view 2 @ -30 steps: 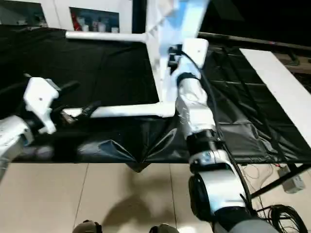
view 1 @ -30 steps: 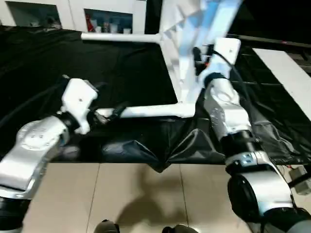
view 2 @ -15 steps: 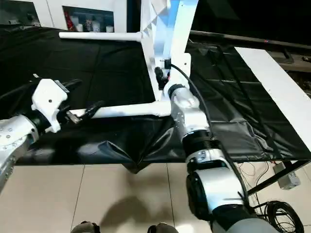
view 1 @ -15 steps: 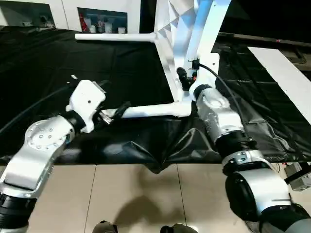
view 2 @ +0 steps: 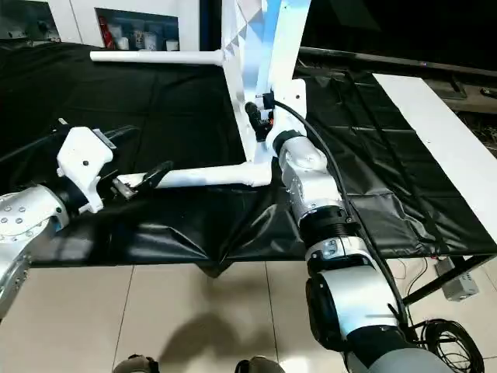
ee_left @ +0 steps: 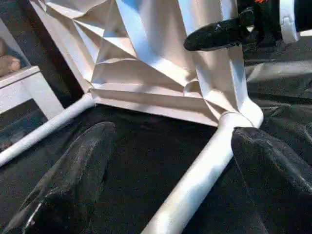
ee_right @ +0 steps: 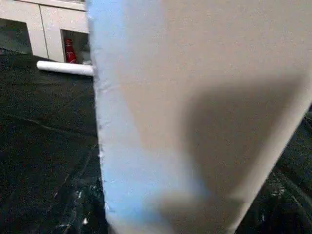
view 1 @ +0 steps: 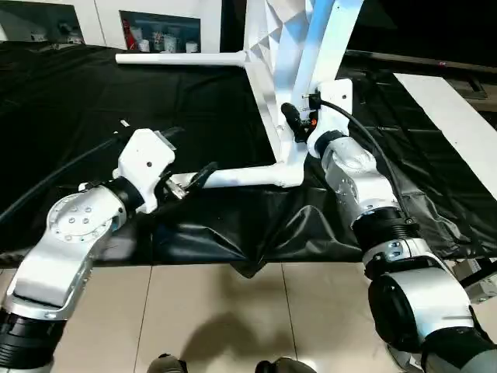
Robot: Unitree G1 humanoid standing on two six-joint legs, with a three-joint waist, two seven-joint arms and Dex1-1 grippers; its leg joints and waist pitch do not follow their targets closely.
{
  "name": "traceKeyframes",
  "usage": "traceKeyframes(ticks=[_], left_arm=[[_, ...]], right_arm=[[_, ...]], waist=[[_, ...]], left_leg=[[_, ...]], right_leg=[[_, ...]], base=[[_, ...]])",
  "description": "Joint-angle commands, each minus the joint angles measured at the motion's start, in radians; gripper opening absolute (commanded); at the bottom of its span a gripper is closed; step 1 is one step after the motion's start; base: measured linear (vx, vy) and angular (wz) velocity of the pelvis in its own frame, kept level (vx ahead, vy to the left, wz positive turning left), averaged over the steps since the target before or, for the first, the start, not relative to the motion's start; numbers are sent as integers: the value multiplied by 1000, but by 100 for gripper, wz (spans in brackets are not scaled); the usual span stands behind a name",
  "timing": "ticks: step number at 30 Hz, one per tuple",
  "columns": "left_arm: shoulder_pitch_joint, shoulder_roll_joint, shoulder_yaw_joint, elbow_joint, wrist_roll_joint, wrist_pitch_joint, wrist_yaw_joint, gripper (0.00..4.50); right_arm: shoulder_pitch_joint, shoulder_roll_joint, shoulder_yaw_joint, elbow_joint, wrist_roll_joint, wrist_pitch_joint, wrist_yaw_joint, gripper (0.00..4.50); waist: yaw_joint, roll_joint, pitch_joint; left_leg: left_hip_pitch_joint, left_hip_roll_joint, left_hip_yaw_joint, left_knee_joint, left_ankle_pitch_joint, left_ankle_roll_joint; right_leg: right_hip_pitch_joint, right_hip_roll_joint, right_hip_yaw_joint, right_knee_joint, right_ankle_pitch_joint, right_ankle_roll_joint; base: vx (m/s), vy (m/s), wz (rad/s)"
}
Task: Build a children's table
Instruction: Flip table
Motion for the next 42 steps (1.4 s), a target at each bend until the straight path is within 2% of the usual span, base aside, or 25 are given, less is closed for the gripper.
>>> traceKeyframes(ticks=[1,2,4,11,17,22,23,24,28,32,35,42], left_arm=[[7,-3,-16,-21,9,9,-3,422],[7,-4,-16,-21,9,10,-3,422],[7,-7,-16,-23,13,12,-3,422],[5,-18,-15,-24,23,19,-4,422],[-10,-27,-19,-24,29,32,-4,422],[-27,-22,-16,-24,43,19,-3,422],[-37,-17,-13,-25,55,8,-3,422],[-45,-12,-12,-27,66,-8,-5,450],[-80,-20,-2,-30,104,-96,9,450],[-78,-27,-10,-32,106,-98,6,450],[-52,-3,-51,-34,141,-94,-21,450],[-52,-11,-35,-32,150,-112,-17,450]], right_arm=[[12,3,-3,-13,7,-1,14,271],[14,7,-1,-15,7,-1,15,271],[19,18,1,-22,10,5,17,236],[32,34,6,-36,10,9,20,197],[30,33,0,-28,8,12,11,171],[29,30,-5,-22,4,13,-2,166],[27,28,-7,-18,1,13,-7,166],[25,27,-7,-14,0,12,-9,166],[15,25,-14,2,-7,7,-35,166],[13,23,-15,4,-12,8,-50,166],[15,24,-13,3,-15,7,-52,165],[27,22,0,6,-29,4,-57,165]], waist=[[3,21,-67],[2,20,-66],[1,21,-66],[-5,22,-66],[-7,22,-64],[-5,21,-64],[-5,20,-64],[-5,19,-64],[-4,20,-65],[-2,22,-67],[-2,22,-68],[0,21,-69]], left_leg=[[25,2,8,-68,-225,-53],[25,2,8,-69,-224,-53],[25,2,8,-69,-225,-52],[24,2,8,-69,-218,-49],[26,2,7,-70,-239,-50],[26,2,7,-71,-245,-51],[26,2,6,-71,-243,-51],[25,2,6,-71,-240,-50],[25,3,6,-71,-243,-54],[25,3,7,-70,-237,-56],[26,4,6,-70,-246,-56],[25,3,6,-70,-249,-59]], right_leg=[[49,-48,39,-70,-183,-128],[49,-47,38,-70,-181,-129],[49,-48,38,-69,-179,-131],[50,-47,39,-69,-161,-134],[48,-48,39,-73,-191,-131],[47,-47,38,-74,-204,-128],[48,-47,38,-74,-204,-126],[48,-48,38,-74,-203,-125],[49,-50,38,-74,-207,-123],[48,-50,39,-72,-200,-126],[47,-50,38,-73,-215,-122],[47,-49,38,-74,-213,-124]], base=[[0,0,0],[0,0,0],[0,0,0],[0,0,0],[0,0,0],[0,0,0],[0,0,0],[0,0,0],[0,0,0],[0,0,0],[0,0,0],[0,0,0]])
